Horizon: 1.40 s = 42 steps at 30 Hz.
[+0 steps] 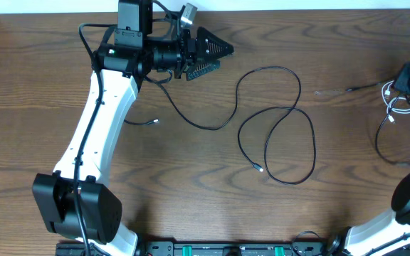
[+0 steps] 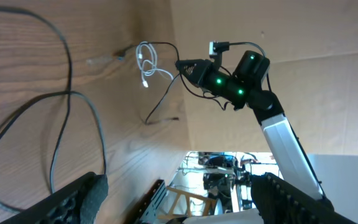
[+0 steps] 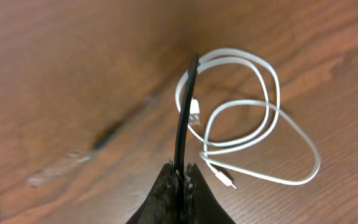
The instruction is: Untangle cables
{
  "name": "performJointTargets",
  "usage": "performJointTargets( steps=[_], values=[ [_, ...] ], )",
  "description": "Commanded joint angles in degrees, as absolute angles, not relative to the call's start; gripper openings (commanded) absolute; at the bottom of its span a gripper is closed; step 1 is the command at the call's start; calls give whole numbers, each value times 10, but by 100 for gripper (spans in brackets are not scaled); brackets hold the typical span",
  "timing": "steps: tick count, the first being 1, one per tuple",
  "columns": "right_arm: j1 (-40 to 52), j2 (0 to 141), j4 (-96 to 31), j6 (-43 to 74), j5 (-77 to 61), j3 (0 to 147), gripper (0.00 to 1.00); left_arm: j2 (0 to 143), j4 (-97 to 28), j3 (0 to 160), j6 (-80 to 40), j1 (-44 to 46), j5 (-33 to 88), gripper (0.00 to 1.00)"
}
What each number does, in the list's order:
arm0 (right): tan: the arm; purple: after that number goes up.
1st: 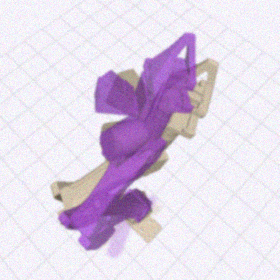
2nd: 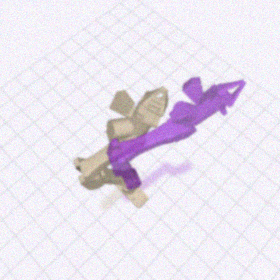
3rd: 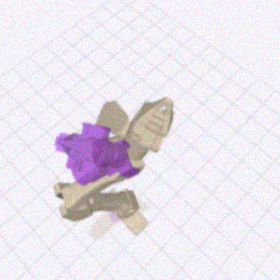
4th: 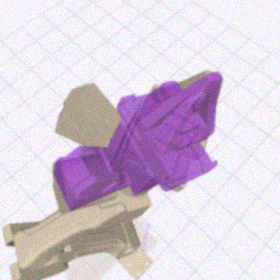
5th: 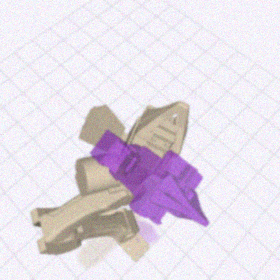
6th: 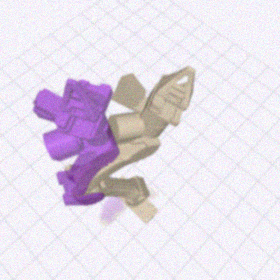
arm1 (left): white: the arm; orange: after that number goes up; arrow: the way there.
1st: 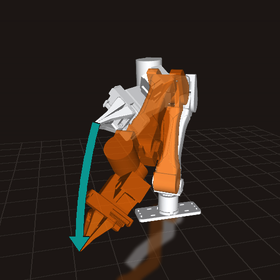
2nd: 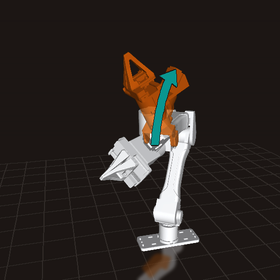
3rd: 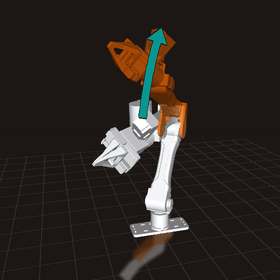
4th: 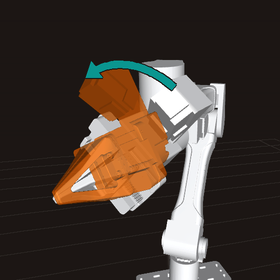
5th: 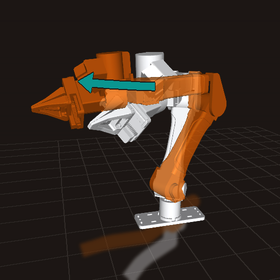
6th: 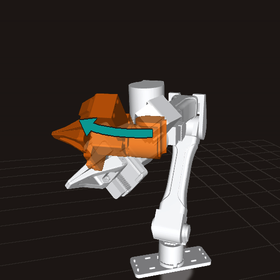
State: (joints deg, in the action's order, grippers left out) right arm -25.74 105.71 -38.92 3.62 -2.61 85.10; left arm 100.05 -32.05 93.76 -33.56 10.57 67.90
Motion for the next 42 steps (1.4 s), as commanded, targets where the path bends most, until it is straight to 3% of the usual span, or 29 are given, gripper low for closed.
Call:
performJointTargets(
  steps=[1,2,3,4,6,10,20,29,34,38,42],
  values=[
    [-268,1080,-397,46,-15,853,2,996,-335,941,-326,104,648,79],
    [-271,1086,-399,53,-16,853,13,996,-341,941,-326,104,640,79],
    [-274,1090,-401,60,-16,853,44,996,-350,941,-326,104,630,79],
    [-277,1094,-405,67,-16,853,67,996,-356,941,-326,104,622,79],
    [-285,1094,-417,83,-14,853,99,996,-370,941,-325,104,602,79],
    [-294,1094,-452,117,-19,853,99,996,-390,941,-292,105,553,79],
    [-271,1093,-595,131,29,914,99,997,-464,941,-280,151,288,79],
    [-264,1094,-628,65,-345,958,99,1009,-458,941,-273,213,100,79],
    [-227,1094,-633,66,-351,937,99,1047,-462,941,-251,231,92,78],
    [-170,1094,-624,68,-351,906,99,1087,-467,941,-230,235,124,57],
    [-120,1094,-603,100,-351,878,99,1115,-467,941,-191,236,201,56]
  ],
)
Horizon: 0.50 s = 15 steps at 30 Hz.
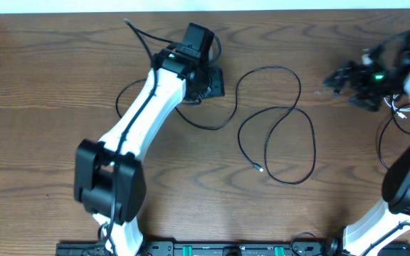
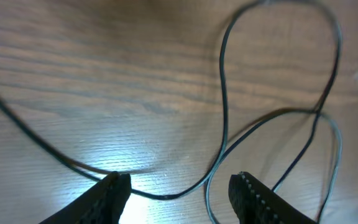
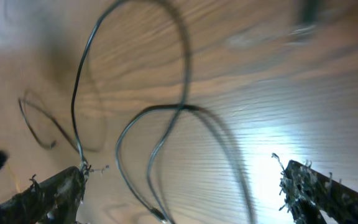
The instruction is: Untangle cables
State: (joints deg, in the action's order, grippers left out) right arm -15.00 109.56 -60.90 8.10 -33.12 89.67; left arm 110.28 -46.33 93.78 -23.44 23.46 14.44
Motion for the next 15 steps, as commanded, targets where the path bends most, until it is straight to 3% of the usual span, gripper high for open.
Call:
performJointTargets(
  steps=[1,7,15],
  values=[
    [-107,1094,-596,110,-351,869,99,1122,-467,941,-175,236,222,56],
    [-21,1094,-531,165,-339,817,95,1149,-483,941,-126,236,260,56],
    [76,1094,-438,278,-280,734,69,1180,-515,939,-100,249,260,56]
  ],
)
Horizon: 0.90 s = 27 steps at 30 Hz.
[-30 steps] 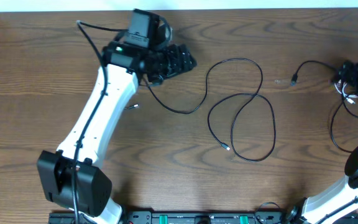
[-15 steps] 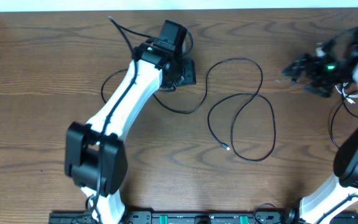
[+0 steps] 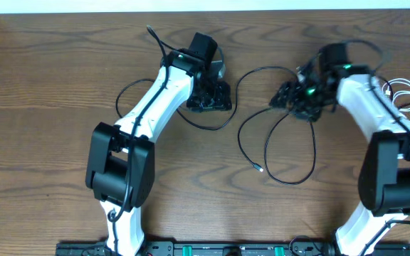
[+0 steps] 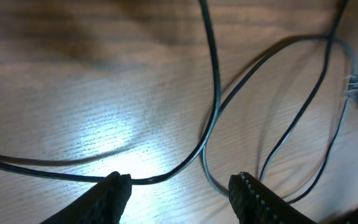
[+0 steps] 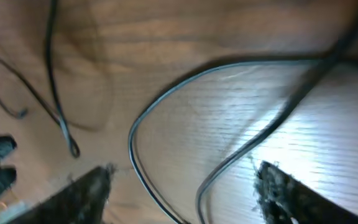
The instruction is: Untangle cables
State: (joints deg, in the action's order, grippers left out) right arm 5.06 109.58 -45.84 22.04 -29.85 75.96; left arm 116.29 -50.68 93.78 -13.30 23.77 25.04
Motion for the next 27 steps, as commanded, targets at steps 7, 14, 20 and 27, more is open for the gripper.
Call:
performJointTargets(
  steps=[7,14,20,27],
  values=[
    [129,1094,-359,350,-264,671,59,1210,-516,939,-94,272,259,56],
    [153,1094,-336,350,-259,658,54,1222,-515,939,-92,274,259,56],
    [139,1092,-326,305,-334,679,64,1222,-515,939,-86,274,259,31],
    [109,1049,-375,247,-346,729,69,1219,-514,941,-86,272,260,7]
  ],
)
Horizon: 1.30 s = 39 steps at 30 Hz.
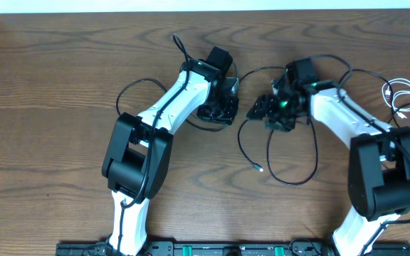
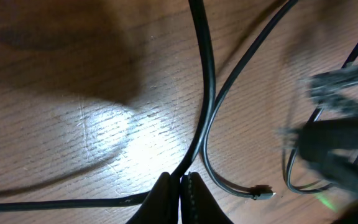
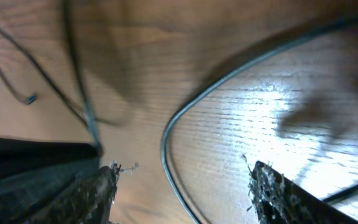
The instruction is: Untangle cables
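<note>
A black cable (image 1: 312, 153) lies in crossing loops at the table's centre, and one run of it leads left to a curve (image 1: 124, 91). My left gripper (image 1: 216, 114) is at the loops' left edge. In the left wrist view, the left gripper (image 2: 180, 182) is shut on the thick black cable (image 2: 199, 93), which runs up and off to the left. A thinner strand ends in a connector (image 2: 263, 194). My right gripper (image 1: 267, 111) stands close beside the left one. In its wrist view it (image 3: 182, 186) is open over a thin black strand (image 3: 166, 140).
A coiled white cable (image 1: 398, 99) lies at the far right edge. Both arms reach in from the front, with their wrists almost meeting at the centre. The table's back edge (image 1: 205, 10) is just behind them.
My left gripper, open over the thick black cable before, is now shut on it. My right gripper has moved left and stands next to the left one, still open.
First my left gripper was raised at the back, and my right was shut on a black cable by the white coil at the far right. Then both were open, and the right had left the coil. Both came to the centre loops, where the left has shut on the cable.
</note>
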{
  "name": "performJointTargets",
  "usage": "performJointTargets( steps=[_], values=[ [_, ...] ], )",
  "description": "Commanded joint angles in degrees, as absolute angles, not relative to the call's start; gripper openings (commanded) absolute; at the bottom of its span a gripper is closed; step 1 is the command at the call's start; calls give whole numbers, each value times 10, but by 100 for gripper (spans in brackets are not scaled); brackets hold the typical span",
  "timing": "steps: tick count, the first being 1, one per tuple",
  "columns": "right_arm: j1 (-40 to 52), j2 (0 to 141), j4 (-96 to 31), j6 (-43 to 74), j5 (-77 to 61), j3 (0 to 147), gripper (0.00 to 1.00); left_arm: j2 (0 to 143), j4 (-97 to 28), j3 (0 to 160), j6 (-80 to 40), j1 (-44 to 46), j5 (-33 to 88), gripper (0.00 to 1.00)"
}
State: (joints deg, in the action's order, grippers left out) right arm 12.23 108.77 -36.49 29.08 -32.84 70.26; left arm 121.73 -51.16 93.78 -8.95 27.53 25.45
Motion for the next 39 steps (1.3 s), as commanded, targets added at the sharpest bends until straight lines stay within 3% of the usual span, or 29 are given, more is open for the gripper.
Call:
performJointTargets(
  steps=[1,10,19,24,30,39],
  values=[
    [103,1039,-385,238,-344,732,70,1218,-514,945,-86,271,260,8],
    [84,1024,-467,233,-272,703,72,1191,-505,983,-86,267,265,7],
    [107,1025,-357,300,-265,604,62,1164,-502,983,-86,266,264,7],
    [119,1025,-281,329,-265,557,50,1162,-506,983,-86,255,263,11],
    [135,1025,-204,343,-272,526,1,1162,-518,983,-92,237,259,13],
    [165,1025,-67,336,-402,524,1,1164,-539,969,-168,213,162,13]
  ],
)
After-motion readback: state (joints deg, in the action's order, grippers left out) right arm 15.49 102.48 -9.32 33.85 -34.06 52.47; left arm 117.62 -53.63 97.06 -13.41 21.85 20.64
